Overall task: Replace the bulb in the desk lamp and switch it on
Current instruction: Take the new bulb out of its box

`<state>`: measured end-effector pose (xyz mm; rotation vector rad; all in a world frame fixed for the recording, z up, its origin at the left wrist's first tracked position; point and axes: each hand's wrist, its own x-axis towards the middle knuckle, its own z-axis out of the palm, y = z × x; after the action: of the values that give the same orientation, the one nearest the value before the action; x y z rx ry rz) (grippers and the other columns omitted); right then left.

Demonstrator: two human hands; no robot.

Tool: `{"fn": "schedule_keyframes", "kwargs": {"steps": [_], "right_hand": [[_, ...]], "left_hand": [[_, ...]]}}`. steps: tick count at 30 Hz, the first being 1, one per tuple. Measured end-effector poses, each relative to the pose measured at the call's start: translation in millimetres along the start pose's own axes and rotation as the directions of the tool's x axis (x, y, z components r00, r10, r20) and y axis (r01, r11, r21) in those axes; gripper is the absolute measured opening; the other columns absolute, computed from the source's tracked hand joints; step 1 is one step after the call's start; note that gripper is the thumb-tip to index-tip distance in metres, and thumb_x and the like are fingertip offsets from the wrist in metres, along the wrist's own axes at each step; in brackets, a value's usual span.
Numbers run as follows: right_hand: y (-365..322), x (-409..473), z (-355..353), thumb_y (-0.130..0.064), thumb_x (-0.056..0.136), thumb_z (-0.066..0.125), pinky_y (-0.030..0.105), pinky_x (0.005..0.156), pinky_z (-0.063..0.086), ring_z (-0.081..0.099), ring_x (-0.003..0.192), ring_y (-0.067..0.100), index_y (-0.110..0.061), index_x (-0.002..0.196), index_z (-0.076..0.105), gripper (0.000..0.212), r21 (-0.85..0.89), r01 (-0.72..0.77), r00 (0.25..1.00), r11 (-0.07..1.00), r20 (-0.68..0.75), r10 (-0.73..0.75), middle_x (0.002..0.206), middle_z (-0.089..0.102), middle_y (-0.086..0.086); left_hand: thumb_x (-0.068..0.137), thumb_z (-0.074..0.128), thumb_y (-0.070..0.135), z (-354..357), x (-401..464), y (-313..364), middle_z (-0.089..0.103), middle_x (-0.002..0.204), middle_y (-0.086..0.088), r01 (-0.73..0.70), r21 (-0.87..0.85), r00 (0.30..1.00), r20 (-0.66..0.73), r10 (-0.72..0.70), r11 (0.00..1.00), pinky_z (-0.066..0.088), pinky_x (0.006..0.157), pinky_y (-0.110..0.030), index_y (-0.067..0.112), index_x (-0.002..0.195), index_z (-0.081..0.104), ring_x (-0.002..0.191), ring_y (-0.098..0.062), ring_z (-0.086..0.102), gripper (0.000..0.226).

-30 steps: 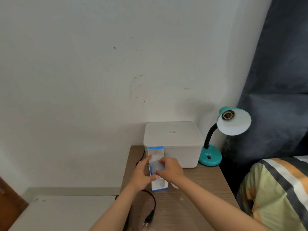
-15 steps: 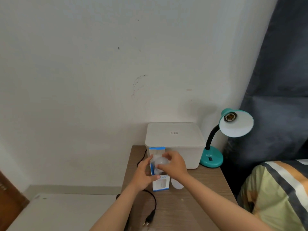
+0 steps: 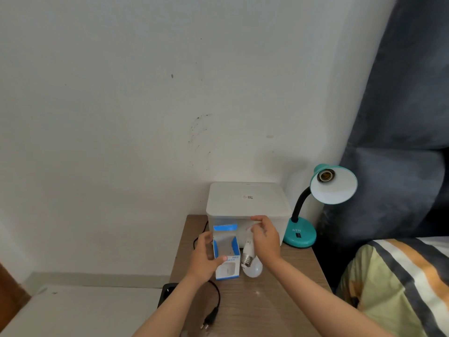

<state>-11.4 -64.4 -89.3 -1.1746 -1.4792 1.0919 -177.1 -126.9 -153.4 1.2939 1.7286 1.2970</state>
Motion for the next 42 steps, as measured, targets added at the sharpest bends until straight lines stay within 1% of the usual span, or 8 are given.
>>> {"fn": "schedule_keyframes", "kwargs": {"steps": [4, 9, 13, 19, 28, 35, 38, 42], "right_hand": [[4.4, -8.7, -2.6, -0.05, 0.077, 0.064, 0.025, 0.067, 0.047, 0.061, 0.08, 0.011, -0.035, 0.104, 0.055, 0.033, -0.312, 0.048, 0.994, 0.949, 0.108, -0.015, 0.085, 0.064, -0.002], [15.4, -16.0, -1.4, -0.05, 0.07, 0.068, 0.026, 0.079, 0.052, 0.062, 0.094, 0.006, -0.034, 0.111, 0.064, 0.044, -0.529, 0.177, 0.958, 0.83, 0.286, -0.022, 0.095, 0.071, -0.01], [16.8, -17.1, 3.2, -0.043, 0.075, 0.065, 0.024, 0.082, 0.047, 0.052, 0.103, 0.009, -0.03, 0.106, 0.069, 0.033, -0.639, 0.247, 0.951, 0.728, 0.304, -0.056, 0.104, 0.069, -0.013], [11.3, -17.7, 8.6, -0.04, 0.082, 0.06, 0.025, 0.074, 0.044, 0.05, 0.094, 0.013, -0.028, 0.097, 0.072, 0.022, -0.704, 0.271, 0.961, 0.657, 0.236, -0.142, 0.097, 0.068, -0.009], [9.2, -20.4, 15.5, -0.04, 0.085, 0.056, 0.025, 0.072, 0.043, 0.047, 0.09, 0.013, -0.027, 0.099, 0.071, 0.024, -0.727, 0.274, 0.962, 0.629, 0.208, -0.179, 0.095, 0.066, -0.006], [12.8, -20.9, 16.5, -0.036, 0.084, 0.055, 0.029, 0.076, 0.047, 0.049, 0.095, 0.018, -0.026, 0.099, 0.071, 0.025, -0.764, 0.267, 0.961, 0.587, 0.259, -0.1, 0.097, 0.066, -0.002], [14.4, -22.6, 16.7, -0.038, 0.086, 0.051, 0.028, 0.075, 0.046, 0.048, 0.097, 0.018, -0.025, 0.101, 0.071, 0.028, -0.754, 0.253, 0.961, 0.606, 0.266, -0.071, 0.099, 0.065, -0.002], [17.2, -24.3, 13.9, -0.045, 0.087, 0.049, 0.026, 0.071, 0.043, 0.048, 0.1, 0.016, -0.027, 0.1, 0.07, 0.031, -0.68, 0.192, 0.97, 0.708, 0.243, -0.03, 0.1, 0.064, -0.004]], "left_hand": [[0.071, 0.078, 0.011, 1.7, -2.4, 0.2, 0.047, 0.129, 0.003, 0.0, 0.009, 1.0, -0.02, 0.001, 1.0, 0.05, 0.091, -0.028, 0.023, 0.126, 0.037, 0.119, -0.01, 0.046, 0.07], [0.072, 0.077, 0.012, 2.9, -3.7, 1.3, 0.055, 0.119, 0.003, -0.02, 0.039, 1.0, -0.023, 0.021, 0.999, 0.051, 0.08, -0.02, 0.023, 0.115, 0.047, 0.104, 0.003, 0.051, 0.053], [0.072, 0.077, 0.015, 1.8, -3.8, 0.3, 0.056, 0.115, 0.004, -0.036, 0.071, 0.999, -0.016, 0.037, 0.997, 0.053, 0.081, -0.025, 0.025, 0.111, 0.05, 0.102, -0.001, 0.054, 0.048], [0.074, 0.076, 0.012, 1.4, -5.2, 3.9, 0.055, 0.11, 0.01, -0.028, 0.062, 1.0, 0.005, 0.027, 0.998, 0.055, 0.074, -0.022, 0.027, 0.109, 0.051, 0.096, -0.007, 0.06, 0.046], [0.076, 0.073, 0.01, 0.6, -4.8, 4.3, 0.056, 0.112, 0.008, -0.022, 0.031, 0.999, 0.031, 0.021, 0.999, 0.056, 0.076, -0.023, 0.022, 0.113, 0.05, 0.091, -0.007, 0.062, 0.045], [0.076, 0.072, 0.006, 1.2, -5.2, 5.1, 0.054, 0.115, 0.002, -0.025, 0.003, 0.999, 0.043, 0.025, 1.0, 0.057, 0.072, -0.026, 0.025, 0.105, 0.053, 0.095, -0.017, 0.064, 0.039], [0.077, 0.071, 0.007, 2.2, -6.4, 5.0, 0.051, 0.118, 0.002, -0.023, 0.034, 0.999, 0.028, 0.022, 0.999, 0.056, 0.074, -0.024, 0.025, 0.102, 0.055, 0.101, -0.014, 0.06, 0.034], [0.078, 0.072, 0.01, 1.8, -8.2, 6.0, 0.051, 0.112, 0.01, -0.029, 0.076, 0.999, 0.016, 0.028, 0.997, 0.055, 0.071, -0.022, 0.024, 0.101, 0.057, 0.093, -0.007, 0.061, 0.031]]}}
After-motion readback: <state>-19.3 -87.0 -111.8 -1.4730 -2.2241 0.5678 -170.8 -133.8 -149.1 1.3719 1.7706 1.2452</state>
